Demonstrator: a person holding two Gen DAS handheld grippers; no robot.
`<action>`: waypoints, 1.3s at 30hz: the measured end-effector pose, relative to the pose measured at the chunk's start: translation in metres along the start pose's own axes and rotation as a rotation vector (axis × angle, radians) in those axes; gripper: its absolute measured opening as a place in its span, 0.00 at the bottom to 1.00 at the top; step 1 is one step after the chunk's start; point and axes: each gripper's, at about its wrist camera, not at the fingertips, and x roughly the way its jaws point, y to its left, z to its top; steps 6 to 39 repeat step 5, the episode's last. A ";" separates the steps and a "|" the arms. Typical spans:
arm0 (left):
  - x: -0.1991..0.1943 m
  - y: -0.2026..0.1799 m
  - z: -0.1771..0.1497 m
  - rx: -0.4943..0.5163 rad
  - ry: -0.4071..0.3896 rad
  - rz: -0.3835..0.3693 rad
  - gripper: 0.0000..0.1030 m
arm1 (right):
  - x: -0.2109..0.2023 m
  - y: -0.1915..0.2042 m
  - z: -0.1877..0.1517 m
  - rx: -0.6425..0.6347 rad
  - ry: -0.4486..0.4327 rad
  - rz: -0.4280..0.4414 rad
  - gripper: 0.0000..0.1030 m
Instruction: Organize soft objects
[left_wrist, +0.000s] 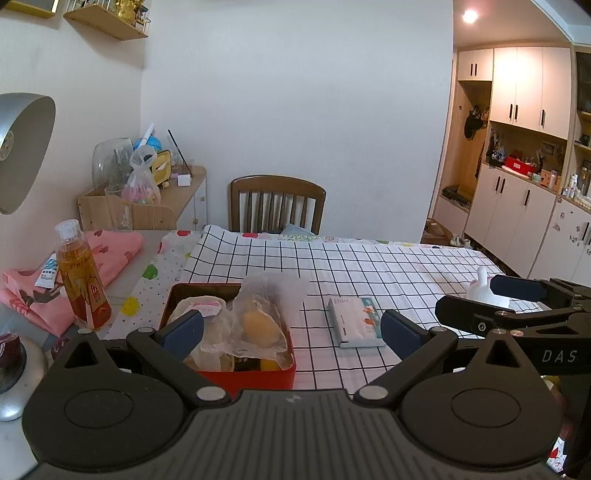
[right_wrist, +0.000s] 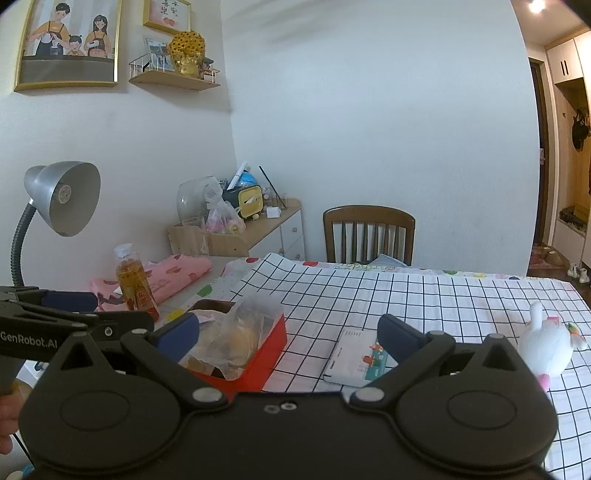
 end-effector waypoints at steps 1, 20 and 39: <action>0.001 0.000 0.000 0.000 0.002 0.000 1.00 | 0.000 0.000 0.000 0.000 0.000 0.001 1.00; 0.004 -0.001 0.002 0.002 0.006 0.003 1.00 | 0.003 -0.002 0.001 0.000 0.004 0.006 1.00; 0.004 -0.001 0.002 0.002 0.006 0.003 1.00 | 0.003 -0.002 0.001 0.000 0.004 0.006 1.00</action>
